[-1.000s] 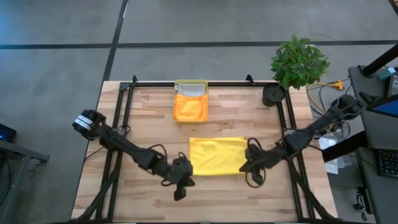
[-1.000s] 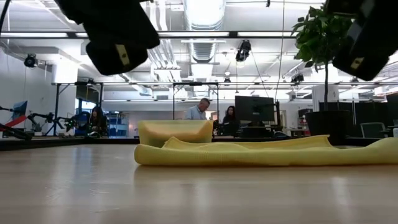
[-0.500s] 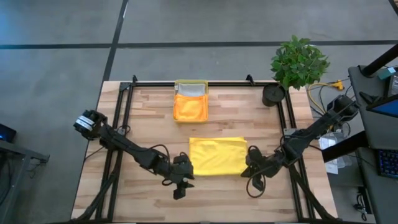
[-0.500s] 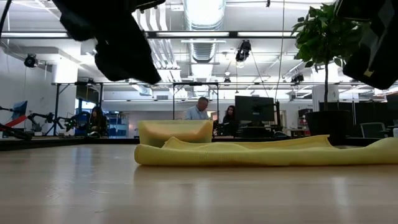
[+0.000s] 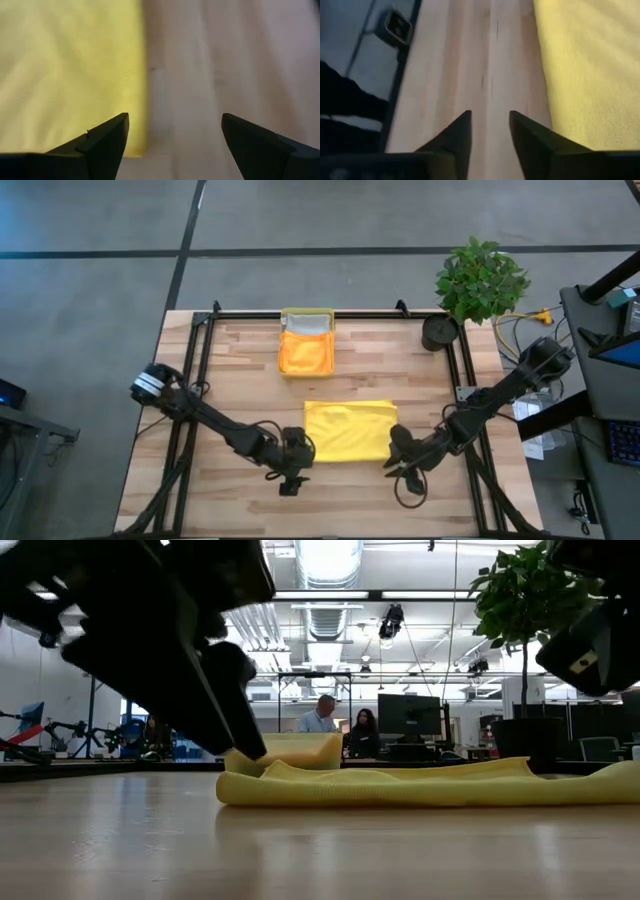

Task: Fold microfiber towels
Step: Fold the yellow microfiber cloth

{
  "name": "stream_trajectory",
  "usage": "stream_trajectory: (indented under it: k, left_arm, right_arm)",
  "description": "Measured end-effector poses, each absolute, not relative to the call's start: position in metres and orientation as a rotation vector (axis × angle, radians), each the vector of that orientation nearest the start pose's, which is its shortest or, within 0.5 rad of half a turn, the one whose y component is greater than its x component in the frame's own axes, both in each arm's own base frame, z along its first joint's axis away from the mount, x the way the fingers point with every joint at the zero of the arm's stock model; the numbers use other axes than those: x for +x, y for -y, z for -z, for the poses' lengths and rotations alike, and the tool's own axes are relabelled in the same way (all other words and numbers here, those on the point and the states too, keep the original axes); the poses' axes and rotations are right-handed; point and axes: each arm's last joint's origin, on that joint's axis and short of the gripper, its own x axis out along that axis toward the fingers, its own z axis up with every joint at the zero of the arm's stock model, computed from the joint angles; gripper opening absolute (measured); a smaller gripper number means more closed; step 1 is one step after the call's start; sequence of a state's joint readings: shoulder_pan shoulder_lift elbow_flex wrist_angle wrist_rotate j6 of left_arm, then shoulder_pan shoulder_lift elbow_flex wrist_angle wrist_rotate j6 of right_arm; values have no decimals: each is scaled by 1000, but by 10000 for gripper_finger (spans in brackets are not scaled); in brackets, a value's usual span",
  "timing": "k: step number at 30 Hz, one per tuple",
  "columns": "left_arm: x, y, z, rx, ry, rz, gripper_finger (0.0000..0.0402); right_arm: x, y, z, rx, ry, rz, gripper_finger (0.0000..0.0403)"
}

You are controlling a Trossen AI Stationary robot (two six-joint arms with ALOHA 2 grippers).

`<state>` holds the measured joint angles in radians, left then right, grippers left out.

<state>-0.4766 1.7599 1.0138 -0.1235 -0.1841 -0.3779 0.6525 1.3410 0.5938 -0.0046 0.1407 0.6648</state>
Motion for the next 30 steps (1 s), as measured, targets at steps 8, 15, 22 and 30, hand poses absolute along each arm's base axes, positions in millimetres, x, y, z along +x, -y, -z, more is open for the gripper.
stream_trajectory:
  k: [8,15,22,30]
  left_arm:
    - [324,147,-152,-52,-882,23,306]
    - [328,138,-151,-64,-881,-7,306]
    - [329,133,-148,-66,-890,-22,306]
    - [325,131,-145,-51,-940,-33,306]
  right_arm:
    - [202,-150,-150,155,-923,-241,183]
    - [198,-145,-143,78,-973,-162,184]
    - [193,-139,-138,13,-1012,-120,183]
    - [193,-132,-134,7,-1033,-77,183]
